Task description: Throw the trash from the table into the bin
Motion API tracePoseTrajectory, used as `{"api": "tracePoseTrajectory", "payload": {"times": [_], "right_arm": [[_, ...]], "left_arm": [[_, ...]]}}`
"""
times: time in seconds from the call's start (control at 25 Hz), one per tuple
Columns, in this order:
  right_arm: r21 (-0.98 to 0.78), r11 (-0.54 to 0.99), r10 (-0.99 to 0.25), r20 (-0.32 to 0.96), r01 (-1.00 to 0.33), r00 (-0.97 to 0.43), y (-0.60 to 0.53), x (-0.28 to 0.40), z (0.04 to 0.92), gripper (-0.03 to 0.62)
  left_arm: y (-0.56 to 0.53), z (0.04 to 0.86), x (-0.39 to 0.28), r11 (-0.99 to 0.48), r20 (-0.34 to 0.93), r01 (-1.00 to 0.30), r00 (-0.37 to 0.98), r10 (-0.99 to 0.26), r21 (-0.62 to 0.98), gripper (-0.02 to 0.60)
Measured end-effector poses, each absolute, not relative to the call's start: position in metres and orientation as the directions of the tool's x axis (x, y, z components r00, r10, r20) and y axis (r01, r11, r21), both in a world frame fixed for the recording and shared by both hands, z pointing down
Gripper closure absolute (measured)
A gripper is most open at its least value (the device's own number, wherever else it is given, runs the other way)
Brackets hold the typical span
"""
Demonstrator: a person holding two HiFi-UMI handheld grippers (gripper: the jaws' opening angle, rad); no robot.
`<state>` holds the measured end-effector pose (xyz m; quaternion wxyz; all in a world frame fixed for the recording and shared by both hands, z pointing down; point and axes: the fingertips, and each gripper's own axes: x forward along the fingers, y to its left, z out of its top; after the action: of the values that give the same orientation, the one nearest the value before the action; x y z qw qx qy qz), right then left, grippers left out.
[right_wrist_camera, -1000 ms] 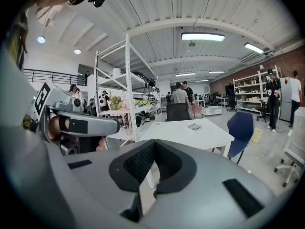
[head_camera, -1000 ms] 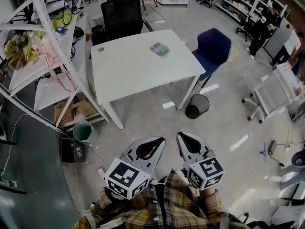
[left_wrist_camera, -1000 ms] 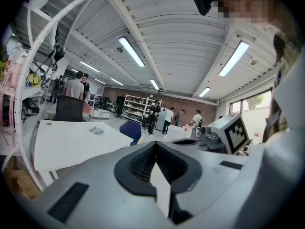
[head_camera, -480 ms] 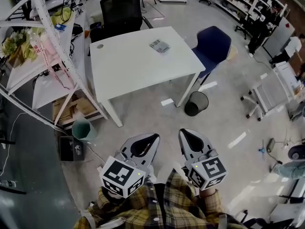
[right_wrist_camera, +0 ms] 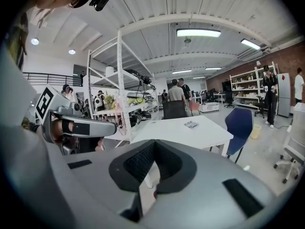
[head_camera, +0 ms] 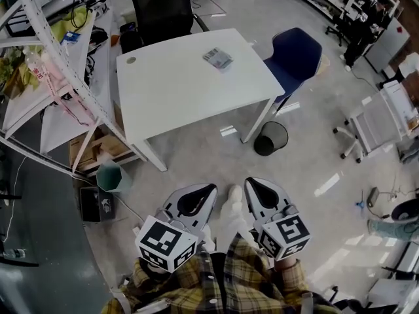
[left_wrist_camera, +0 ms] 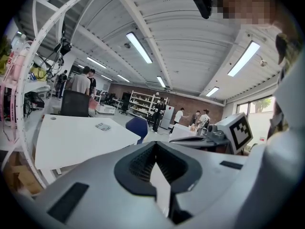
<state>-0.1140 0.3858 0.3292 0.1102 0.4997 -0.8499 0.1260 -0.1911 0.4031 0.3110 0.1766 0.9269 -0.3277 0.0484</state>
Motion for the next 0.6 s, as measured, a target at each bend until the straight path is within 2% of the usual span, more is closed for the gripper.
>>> {"api": "tracePoseTrajectory", "payload": {"times": [0.32, 0.6], "right_arm": [[-0.133, 0.464, -0.804, 0.353, -0.876, -0.479, 0.306, -0.084, 0.326, 0.595], [-0.123, 0.527, -0.774, 0.339, -0.841, -0.534, 0.228, -0.035, 0.312, 0.595]], "left_arm": [[0.327, 0.306, -0.154, -0.712, 0.206, -0.627, 0.778, -0.594, 0.316, 0.574], [0.245, 0.29, -0.103, -0.682, 0.193, -0.661, 0.747, -0.636, 0.313, 0.574]]}}
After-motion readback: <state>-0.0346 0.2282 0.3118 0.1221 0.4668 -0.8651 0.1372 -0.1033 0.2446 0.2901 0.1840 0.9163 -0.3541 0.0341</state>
